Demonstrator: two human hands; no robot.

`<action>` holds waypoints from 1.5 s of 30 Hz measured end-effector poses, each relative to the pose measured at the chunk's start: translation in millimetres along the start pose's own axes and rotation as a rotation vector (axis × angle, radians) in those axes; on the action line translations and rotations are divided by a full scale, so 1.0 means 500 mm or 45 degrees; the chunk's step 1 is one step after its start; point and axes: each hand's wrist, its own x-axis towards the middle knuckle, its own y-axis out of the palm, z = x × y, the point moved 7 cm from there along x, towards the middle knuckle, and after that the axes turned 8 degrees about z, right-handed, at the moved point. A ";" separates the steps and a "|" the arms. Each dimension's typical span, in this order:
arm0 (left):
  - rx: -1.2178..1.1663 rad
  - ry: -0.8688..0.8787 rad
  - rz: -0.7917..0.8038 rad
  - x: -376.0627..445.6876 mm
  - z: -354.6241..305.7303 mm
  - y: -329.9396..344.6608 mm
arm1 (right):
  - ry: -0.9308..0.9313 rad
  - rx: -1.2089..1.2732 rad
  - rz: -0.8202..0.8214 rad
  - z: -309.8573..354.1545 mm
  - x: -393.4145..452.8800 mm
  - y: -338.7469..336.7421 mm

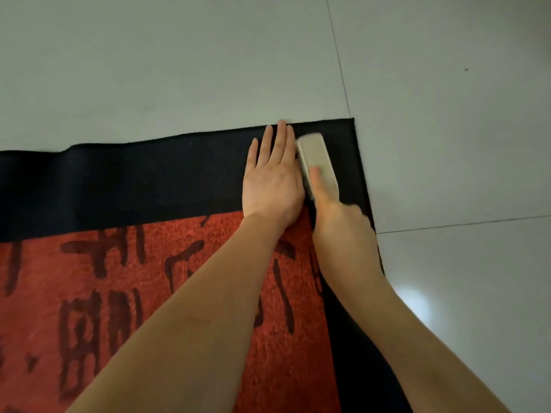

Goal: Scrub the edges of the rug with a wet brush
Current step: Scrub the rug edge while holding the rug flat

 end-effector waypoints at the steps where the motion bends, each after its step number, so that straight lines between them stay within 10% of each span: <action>1: -0.008 0.000 -0.013 0.001 0.001 0.000 | 0.011 -0.026 -0.004 -0.003 -0.006 0.000; 28: -0.006 -0.254 0.130 0.010 -0.056 0.009 | 0.102 0.032 -0.190 -0.049 0.147 -0.091; 36: 0.035 0.147 -0.042 0.016 -0.078 0.002 | 0.076 -0.019 -0.188 -0.087 0.085 -0.067; 45: 0.034 0.082 0.032 0.022 -0.077 0.012 | 0.088 -0.003 -0.069 -0.064 -0.013 -0.035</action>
